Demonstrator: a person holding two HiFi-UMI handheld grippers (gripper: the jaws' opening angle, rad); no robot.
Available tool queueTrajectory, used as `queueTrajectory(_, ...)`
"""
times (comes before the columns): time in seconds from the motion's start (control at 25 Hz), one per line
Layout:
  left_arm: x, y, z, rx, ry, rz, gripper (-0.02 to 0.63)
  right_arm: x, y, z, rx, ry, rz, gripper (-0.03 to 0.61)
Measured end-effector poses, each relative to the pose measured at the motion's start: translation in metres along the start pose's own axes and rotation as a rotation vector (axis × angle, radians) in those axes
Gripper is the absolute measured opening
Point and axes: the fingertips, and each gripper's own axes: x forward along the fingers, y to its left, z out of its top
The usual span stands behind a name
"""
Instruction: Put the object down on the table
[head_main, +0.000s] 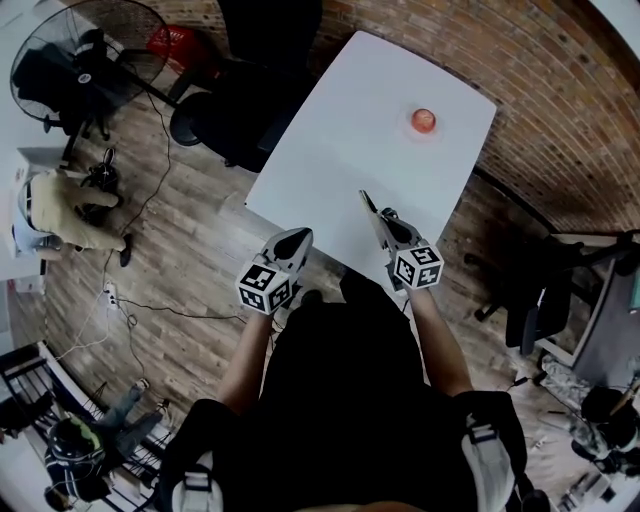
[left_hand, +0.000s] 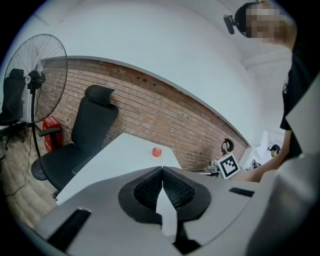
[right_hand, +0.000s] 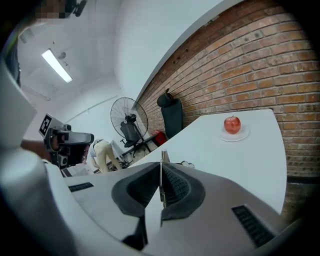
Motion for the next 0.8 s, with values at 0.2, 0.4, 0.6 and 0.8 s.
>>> queueTrajectory(0.2,0.005,0.000,0.001,-0.010,-0.001,0.017,0.020,0.007,-0.007,0.001,0.006,0.021,0.016,0.002)
queueTrajectory(0.4,0.008,0.002,0.005,-0.022,-0.010,0.043,0.020,0.017,-0.017,0.001,0.007,0.051,0.028,0.002)
queueTrajectory(0.6,0.011,0.007,0.001,-0.040,-0.011,0.078,0.018,0.031,-0.026,-0.002,-0.002,0.077,0.049,0.002)
queueTrajectory(0.8,0.010,0.005,0.005,-0.048,-0.018,0.099,0.020,0.036,-0.033,-0.007,0.007,0.106,0.060,0.002)
